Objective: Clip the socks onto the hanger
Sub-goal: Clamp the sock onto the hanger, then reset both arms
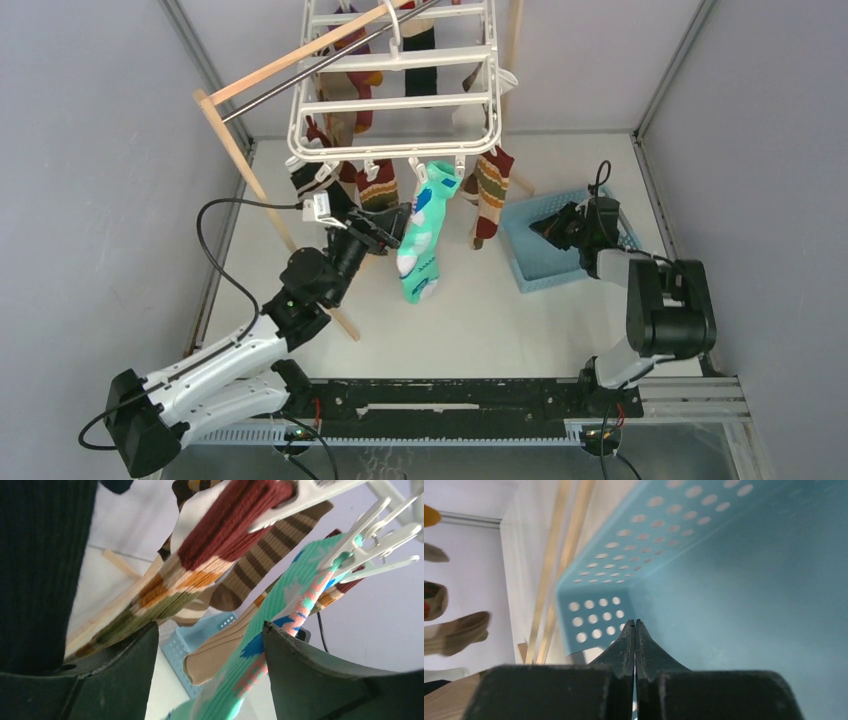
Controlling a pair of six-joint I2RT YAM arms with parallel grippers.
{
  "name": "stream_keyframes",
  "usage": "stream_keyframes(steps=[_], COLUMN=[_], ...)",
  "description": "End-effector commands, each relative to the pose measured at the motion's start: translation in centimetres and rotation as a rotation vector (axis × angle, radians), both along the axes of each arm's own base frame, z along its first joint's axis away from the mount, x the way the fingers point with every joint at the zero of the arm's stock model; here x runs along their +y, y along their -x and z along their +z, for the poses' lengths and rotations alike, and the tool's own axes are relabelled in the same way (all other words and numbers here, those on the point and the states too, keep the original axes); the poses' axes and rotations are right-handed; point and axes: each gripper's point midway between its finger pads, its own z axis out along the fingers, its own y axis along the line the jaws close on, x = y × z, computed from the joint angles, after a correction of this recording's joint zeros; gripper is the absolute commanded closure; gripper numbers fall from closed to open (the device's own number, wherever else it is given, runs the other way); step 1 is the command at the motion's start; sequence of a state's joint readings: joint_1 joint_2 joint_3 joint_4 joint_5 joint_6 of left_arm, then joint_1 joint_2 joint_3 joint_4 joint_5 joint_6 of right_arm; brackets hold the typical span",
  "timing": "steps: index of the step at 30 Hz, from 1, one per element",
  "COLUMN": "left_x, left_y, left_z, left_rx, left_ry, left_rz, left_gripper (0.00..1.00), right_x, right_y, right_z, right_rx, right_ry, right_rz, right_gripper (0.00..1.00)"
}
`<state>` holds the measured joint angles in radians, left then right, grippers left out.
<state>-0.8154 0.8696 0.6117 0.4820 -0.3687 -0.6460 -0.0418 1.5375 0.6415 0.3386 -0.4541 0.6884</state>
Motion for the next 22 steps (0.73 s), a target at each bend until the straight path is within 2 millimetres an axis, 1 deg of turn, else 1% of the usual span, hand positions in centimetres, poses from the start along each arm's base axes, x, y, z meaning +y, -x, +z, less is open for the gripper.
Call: stream_keyframes(steps=[1, 4, 8, 11, 13, 17, 22], left_x=[0.9, 1.1, 0.8, 0.7, 1.0, 1.1, 1.1], left_y=[0.4, 0.8, 1.3, 1.5, 1.5, 1.5, 1.5], left_z=[0.1, -0.4, -1.1, -1.9, -2.3, -3.2, -3.7], left_rx=[-0.020, -0.014, 0.004, 0.016, 0.030, 0.027, 0.028], left_ry=[-0.044, -0.081, -0.116, -0.130, -0.140, -0.168, -0.179], left_rz=[0.015, 0.009, -0.027, -0.044, -0.028, -0.025, -0.027], left_gripper=[0.21, 0.19, 0.10, 0.07, 0.06, 0.05, 0.05], right_x=[0.8, 1.1, 0.9, 1.0, 1.1, 1.0, 0.8], right_y=[-1.9, -2.1, -2.7, -3.2, -3.2, -3.0, -2.7], right_z=[-0.8, -1.9, -2.8, -2.5, -2.2, -1.8, -1.7], right_rx=[-0.032, -0.006, 0.009, -0.003, -0.010, -0.013, -0.005], right_ry=[-0.061, -0.094, -0.113, -0.133, -0.140, -0.125, -0.109], right_rz=[-0.013, -0.016, -0.039, -0.038, -0.033, -0.025, -0.032], right_gripper=[1.00, 1.00, 1.00, 1.00, 1.00, 1.00, 1.00])
